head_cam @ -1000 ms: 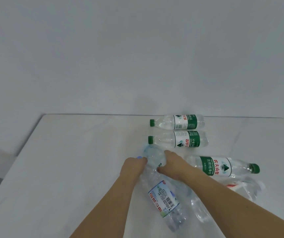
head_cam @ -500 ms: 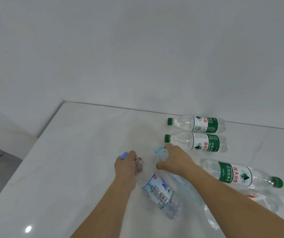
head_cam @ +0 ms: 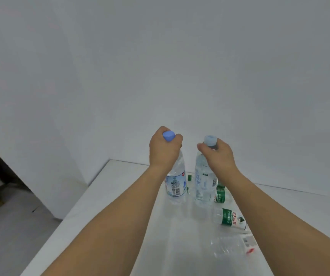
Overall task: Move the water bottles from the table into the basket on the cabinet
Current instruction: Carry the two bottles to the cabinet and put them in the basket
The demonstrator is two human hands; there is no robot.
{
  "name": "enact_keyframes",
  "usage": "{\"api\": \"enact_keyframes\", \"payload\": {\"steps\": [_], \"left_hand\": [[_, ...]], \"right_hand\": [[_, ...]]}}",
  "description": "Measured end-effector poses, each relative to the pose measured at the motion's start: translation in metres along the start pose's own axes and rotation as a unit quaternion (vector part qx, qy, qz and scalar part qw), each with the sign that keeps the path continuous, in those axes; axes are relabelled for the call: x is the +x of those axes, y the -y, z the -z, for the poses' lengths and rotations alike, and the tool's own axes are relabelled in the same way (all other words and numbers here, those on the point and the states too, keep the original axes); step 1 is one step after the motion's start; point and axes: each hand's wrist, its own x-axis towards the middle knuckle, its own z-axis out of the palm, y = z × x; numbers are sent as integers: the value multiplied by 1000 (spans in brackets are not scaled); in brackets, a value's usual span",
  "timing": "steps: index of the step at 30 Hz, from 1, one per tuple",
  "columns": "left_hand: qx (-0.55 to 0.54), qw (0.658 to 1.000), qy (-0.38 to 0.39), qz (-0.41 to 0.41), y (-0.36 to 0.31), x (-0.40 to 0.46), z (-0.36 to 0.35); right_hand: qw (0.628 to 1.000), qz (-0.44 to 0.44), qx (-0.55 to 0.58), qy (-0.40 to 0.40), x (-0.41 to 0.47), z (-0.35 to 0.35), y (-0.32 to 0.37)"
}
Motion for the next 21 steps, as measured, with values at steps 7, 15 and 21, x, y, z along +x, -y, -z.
{"api": "enact_keyframes", "payload": {"steps": [7, 15, 21], "left_hand": [[28, 997, -49, -56, -72, -23, 41], [77, 981, -172, -40, -73, -42, 177], [107, 947, -301, -26, -77, -89, 318]], "right_hand": [[997, 80, 0, 12, -30, 10, 86], [985, 124, 1, 116, -78, -81, 124], [954, 147, 30, 259, -143, -197, 165]]}}
